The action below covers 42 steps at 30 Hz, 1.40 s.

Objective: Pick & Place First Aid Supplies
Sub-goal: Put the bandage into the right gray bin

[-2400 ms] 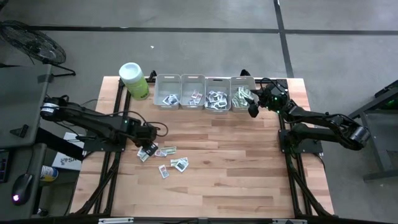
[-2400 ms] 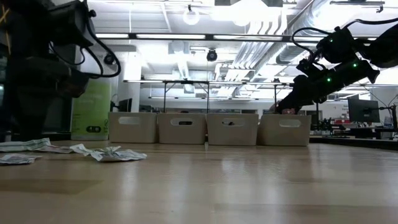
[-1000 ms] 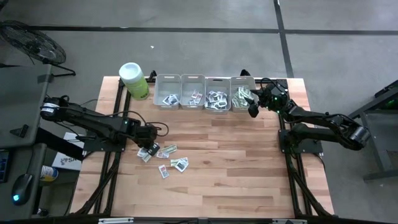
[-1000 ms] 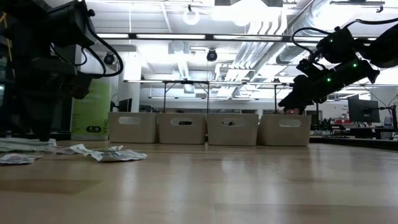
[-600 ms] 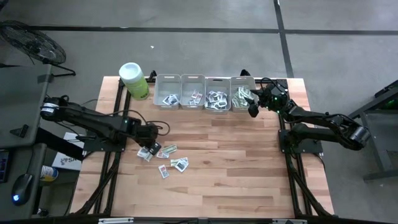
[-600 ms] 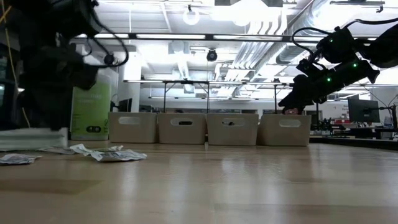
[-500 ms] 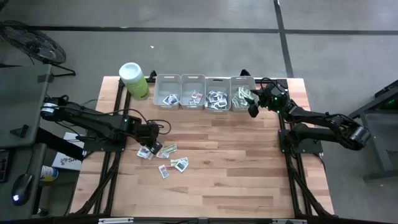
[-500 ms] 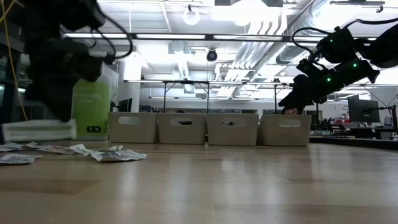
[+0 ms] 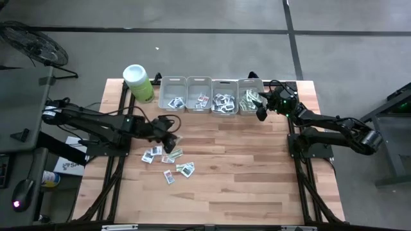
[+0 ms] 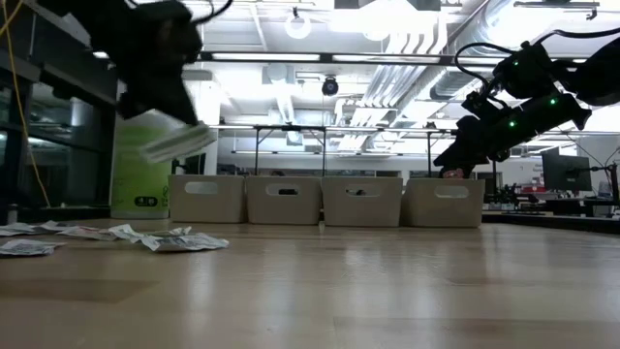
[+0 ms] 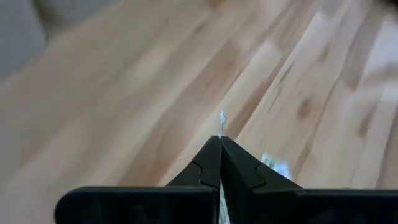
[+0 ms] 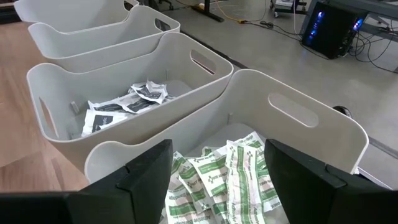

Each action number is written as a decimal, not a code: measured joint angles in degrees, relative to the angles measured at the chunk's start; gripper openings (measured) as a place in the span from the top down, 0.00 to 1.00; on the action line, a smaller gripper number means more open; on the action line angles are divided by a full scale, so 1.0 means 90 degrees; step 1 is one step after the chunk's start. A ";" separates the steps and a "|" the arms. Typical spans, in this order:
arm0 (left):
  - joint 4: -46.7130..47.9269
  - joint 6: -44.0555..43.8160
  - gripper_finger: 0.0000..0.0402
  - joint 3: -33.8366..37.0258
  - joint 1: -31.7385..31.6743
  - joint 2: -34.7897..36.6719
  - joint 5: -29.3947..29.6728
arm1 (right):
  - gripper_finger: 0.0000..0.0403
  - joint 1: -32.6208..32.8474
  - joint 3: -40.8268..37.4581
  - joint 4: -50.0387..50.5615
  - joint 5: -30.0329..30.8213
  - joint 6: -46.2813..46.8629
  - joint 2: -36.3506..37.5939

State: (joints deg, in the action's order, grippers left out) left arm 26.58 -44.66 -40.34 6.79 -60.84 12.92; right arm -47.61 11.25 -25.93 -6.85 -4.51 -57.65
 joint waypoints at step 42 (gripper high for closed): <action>-0.1806 0.1828 1.00 -0.0015 -0.0002 -0.0151 0.1189 | 0.38 0.0001 0.0001 -0.0002 -0.0357 0.0335 0.0000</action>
State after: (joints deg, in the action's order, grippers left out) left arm 10.33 -28.21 -40.47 6.76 -62.19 23.62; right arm -47.60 11.26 -25.96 -10.07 -1.50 -57.65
